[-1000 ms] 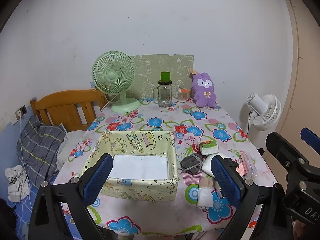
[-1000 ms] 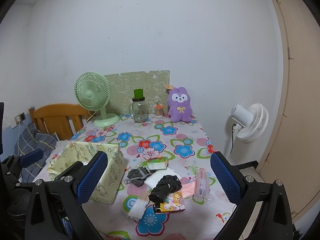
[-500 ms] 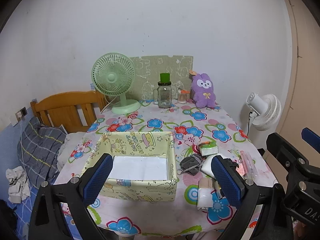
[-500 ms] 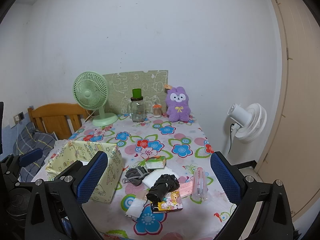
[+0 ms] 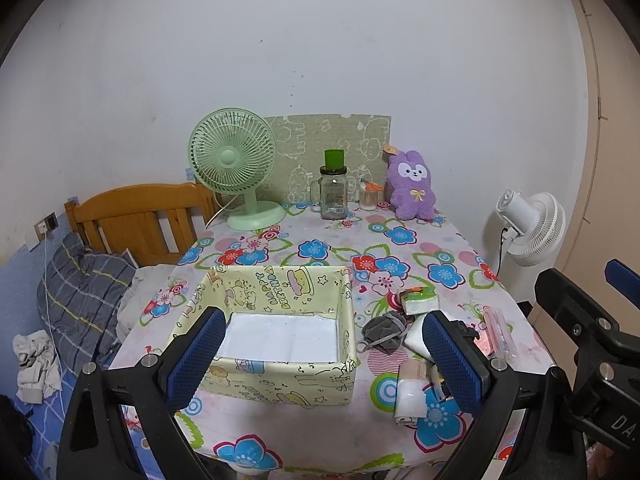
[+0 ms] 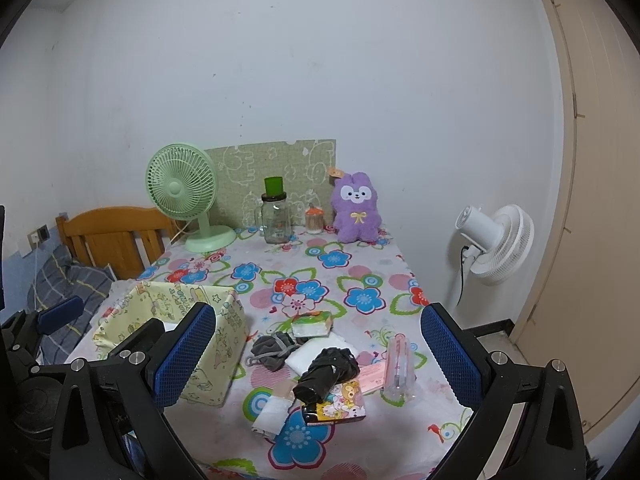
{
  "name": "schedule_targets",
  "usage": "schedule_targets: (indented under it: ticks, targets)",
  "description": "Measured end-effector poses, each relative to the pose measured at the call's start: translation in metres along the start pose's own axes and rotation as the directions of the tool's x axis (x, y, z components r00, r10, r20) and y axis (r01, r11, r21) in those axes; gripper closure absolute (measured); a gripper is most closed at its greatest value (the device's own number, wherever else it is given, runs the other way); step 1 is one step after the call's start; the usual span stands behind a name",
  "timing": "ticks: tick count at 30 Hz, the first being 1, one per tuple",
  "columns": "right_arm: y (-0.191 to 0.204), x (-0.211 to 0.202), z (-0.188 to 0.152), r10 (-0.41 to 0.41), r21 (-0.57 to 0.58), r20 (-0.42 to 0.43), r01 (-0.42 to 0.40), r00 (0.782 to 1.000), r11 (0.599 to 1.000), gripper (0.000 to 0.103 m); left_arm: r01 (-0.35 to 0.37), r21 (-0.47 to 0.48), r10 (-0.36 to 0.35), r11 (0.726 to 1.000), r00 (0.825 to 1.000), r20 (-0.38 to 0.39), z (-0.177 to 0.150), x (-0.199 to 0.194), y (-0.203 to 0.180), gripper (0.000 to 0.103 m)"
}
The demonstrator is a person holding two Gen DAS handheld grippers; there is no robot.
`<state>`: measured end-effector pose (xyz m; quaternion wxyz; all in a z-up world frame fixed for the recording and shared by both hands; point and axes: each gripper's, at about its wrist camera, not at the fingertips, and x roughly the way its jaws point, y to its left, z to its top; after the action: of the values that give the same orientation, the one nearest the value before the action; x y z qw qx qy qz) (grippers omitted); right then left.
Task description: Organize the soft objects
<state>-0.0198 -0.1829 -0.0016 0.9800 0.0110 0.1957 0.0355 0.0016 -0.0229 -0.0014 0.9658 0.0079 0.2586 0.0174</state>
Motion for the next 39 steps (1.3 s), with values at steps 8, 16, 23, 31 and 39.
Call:
schedule_targets:
  ticks: [8,16,23,31,39]
  targets:
    - [-0.001,0.001,0.002,0.004,0.009,0.003,-0.004,1.0,1.0,0.0,0.007,0.011,-0.007,1.0,1.0,-0.006,0.001,0.001,-0.003,0.004]
    - [-0.003,0.0,0.004,0.003,0.012,0.005,-0.003,1.0,1.0,0.0,0.017,0.004,-0.017,1.0,1.0,-0.001,0.001,0.001,-0.002,0.003]
    - [-0.005,0.0,0.004,-0.001,0.015,0.01,0.001,1.0,1.0,0.0,0.034,0.009,-0.034,0.999,0.999,0.018,-0.001,-0.002,-0.005,0.003]
    - [-0.006,0.001,0.003,-0.001,0.018,0.009,0.0,1.0,1.0,0.0,0.036,0.013,-0.036,0.999,0.999,0.01,-0.002,-0.001,-0.009,0.003]
    - [-0.013,0.006,-0.003,-0.002,0.029,-0.007,0.002,1.0,1.0,0.0,0.065,0.017,-0.065,0.998,0.998,-0.004,-0.006,0.003,-0.014,0.003]
